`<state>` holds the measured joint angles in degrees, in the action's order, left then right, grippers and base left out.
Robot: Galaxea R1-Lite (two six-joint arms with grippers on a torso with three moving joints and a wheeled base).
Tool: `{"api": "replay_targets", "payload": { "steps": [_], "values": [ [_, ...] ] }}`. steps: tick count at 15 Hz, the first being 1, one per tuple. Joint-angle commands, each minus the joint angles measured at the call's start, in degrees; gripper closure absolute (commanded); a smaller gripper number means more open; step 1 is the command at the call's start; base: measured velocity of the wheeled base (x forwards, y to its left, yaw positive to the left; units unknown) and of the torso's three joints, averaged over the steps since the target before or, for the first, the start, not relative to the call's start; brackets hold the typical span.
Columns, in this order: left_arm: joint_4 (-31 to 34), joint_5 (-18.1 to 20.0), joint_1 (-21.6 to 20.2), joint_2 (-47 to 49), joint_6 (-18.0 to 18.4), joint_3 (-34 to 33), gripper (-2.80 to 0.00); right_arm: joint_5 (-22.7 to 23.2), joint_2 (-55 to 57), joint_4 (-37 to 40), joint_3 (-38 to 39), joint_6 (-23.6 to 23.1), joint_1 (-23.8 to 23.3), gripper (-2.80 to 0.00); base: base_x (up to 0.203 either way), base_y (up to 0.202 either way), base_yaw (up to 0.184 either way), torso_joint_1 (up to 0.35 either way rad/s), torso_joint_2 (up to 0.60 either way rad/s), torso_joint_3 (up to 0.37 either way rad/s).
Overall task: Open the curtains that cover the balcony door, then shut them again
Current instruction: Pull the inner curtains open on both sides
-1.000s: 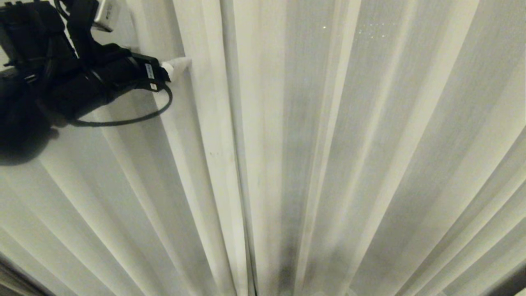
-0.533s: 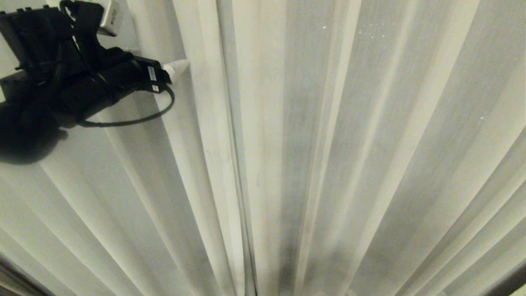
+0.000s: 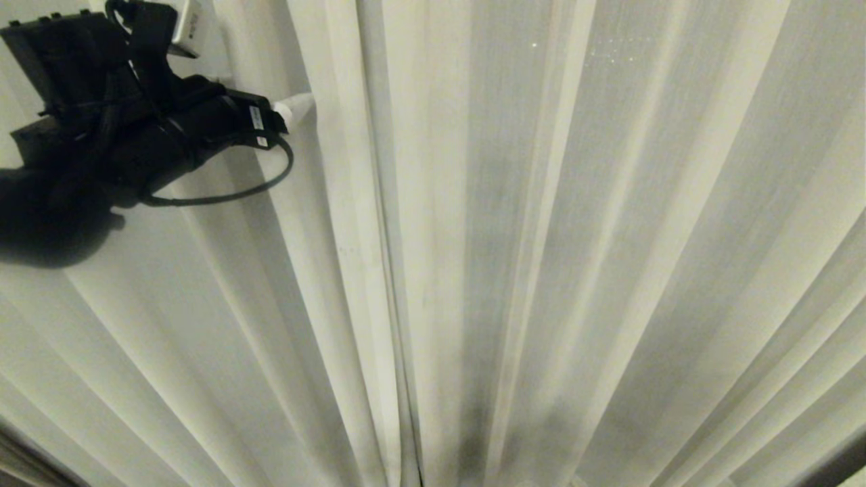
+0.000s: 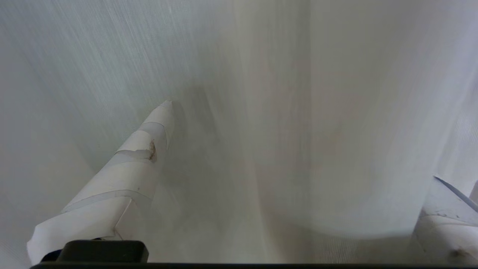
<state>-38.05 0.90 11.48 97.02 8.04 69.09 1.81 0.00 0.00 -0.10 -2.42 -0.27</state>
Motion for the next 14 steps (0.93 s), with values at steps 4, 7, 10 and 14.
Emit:
{"api": "replay_targets", "payload": {
  "steps": [4, 7, 10, 14],
  "values": [
    [-2.3, -0.04, -0.15, 1.06, -0.13, -0.18, -2.8, 0.04, 0.09, 0.0, 0.01, -0.04, 0.0, 0.0, 0.0, 0.0, 0.0, 0.0, 0.0, 0.0],
    [-2.3, -0.08, -0.39, 1.06, -0.22, -0.01, 0.0, 0.04, 0.09, 0.0, 0.01, -0.04, 0.0, 0.0, 0.0, 0.0, 0.0, 0.0, 0.0, 0.0],
    [-3.66, -0.14, -0.91, 0.8, -0.22, -0.36, 0.0, 0.04, 0.09, 0.0, 0.01, -0.04, 0.0, 0.0, 0.0, 0.0, 0.0, 0.0, 0.0, 0.0],
    [-5.55, -1.17, -1.55, 0.14, -0.22, -0.59, 0.0, 0.04, 0.09, 0.0, 0.01, -0.04, 0.0, 0.0, 0.0, 0.0, 0.0, 0.0, 0.0, 0.0]
  ]
}}
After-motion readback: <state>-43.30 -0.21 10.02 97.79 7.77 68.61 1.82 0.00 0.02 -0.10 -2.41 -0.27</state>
